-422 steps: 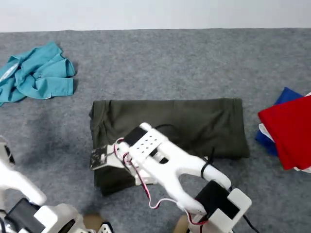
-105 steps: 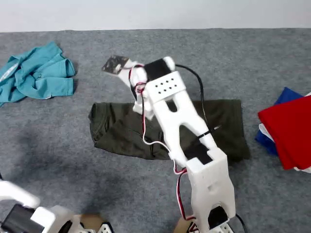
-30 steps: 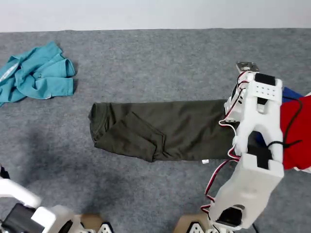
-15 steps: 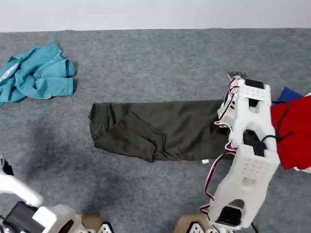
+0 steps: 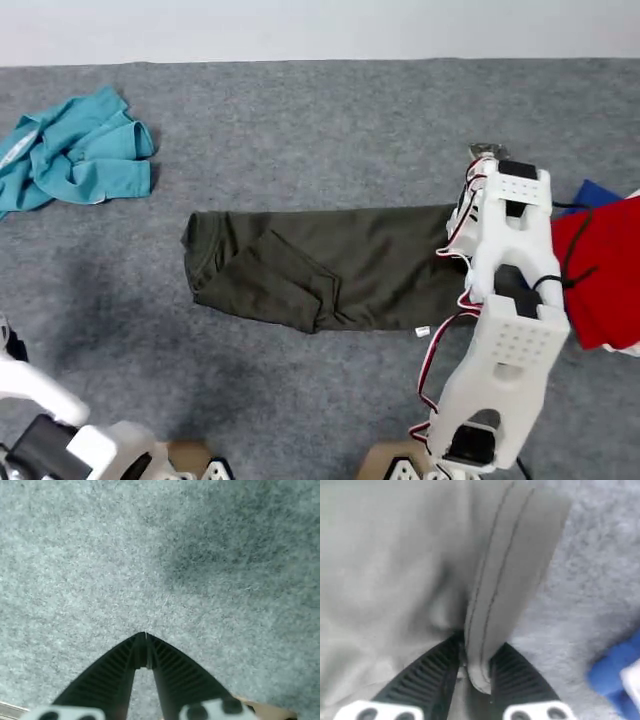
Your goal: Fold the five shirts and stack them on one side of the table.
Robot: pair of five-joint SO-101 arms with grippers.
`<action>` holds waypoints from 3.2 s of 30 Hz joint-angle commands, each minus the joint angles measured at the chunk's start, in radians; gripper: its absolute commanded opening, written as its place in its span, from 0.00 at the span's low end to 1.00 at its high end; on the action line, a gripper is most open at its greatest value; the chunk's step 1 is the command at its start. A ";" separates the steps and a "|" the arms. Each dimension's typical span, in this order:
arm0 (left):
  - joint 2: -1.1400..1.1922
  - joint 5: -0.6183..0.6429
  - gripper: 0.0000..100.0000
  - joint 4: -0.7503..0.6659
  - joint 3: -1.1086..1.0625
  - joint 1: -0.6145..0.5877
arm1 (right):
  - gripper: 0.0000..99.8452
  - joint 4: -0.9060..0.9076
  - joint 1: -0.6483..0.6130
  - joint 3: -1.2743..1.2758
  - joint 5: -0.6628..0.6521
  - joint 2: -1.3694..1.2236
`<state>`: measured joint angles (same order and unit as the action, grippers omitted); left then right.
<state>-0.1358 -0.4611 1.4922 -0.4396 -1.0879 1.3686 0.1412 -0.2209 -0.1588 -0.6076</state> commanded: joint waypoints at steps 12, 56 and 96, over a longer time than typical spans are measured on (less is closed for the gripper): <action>-0.048 -0.006 0.00 0.012 0.035 0.005 | 0.01 0.142 -0.209 -0.015 0.009 0.343; -0.046 -0.006 0.00 0.003 0.028 0.005 | 0.01 0.286 -0.909 -1.023 -0.034 -0.312; -0.038 -0.006 0.00 -0.052 0.018 0.006 | 0.02 0.417 -0.766 -1.250 -0.086 -0.363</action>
<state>-0.1358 -0.4611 1.4553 -0.4396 -1.0879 1.7492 -0.6859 -1.4316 -0.2064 -0.9897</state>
